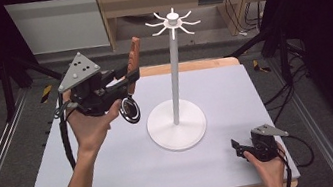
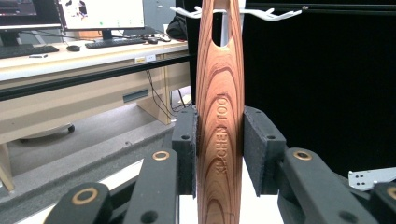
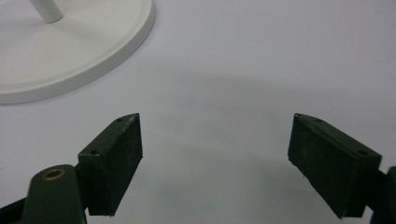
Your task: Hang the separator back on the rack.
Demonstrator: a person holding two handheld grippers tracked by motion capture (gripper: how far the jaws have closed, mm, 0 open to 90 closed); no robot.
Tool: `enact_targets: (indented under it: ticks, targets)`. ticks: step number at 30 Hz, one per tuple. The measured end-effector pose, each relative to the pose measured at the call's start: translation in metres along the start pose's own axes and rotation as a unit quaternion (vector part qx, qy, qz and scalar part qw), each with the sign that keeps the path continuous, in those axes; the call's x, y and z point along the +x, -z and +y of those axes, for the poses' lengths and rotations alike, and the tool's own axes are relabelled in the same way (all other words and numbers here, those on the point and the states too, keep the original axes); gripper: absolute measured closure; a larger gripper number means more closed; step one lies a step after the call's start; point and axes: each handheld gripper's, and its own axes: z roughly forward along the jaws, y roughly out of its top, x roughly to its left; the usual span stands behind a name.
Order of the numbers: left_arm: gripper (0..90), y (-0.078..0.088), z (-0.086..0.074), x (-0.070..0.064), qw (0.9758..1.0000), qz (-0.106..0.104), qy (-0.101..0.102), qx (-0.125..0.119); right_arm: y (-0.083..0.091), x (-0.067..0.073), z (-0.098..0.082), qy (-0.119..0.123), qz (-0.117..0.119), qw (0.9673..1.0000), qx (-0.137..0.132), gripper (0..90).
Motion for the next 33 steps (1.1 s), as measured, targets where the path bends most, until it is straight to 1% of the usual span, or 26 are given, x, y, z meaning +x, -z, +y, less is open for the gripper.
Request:
enact_targets:
  ticks: [13,24,27,33]
  targets:
    - [67.4,-0.014,0.012,-0.005,1.0000,-0.003,-0.005,-0.001,0.000,-0.001,0.000,0.000,-0.001,1.0000,-0.002,18.0]
    - [67.5,-0.023,0.015,-0.009,1.0000,-0.002,-0.007,0.001,0.000,-0.001,0.000,0.001,-0.002,1.0000,-0.002,18.0]
    - [67.4,-0.025,0.016,-0.009,1.0000,0.001,-0.007,0.002,0.000,-0.001,0.000,0.002,-0.002,1.0000,-0.002,18.1]
    - [67.4,-0.029,0.015,-0.009,1.0000,-0.001,-0.007,0.003,0.000,-0.001,0.000,0.001,-0.002,1.0000,-0.001,18.1]
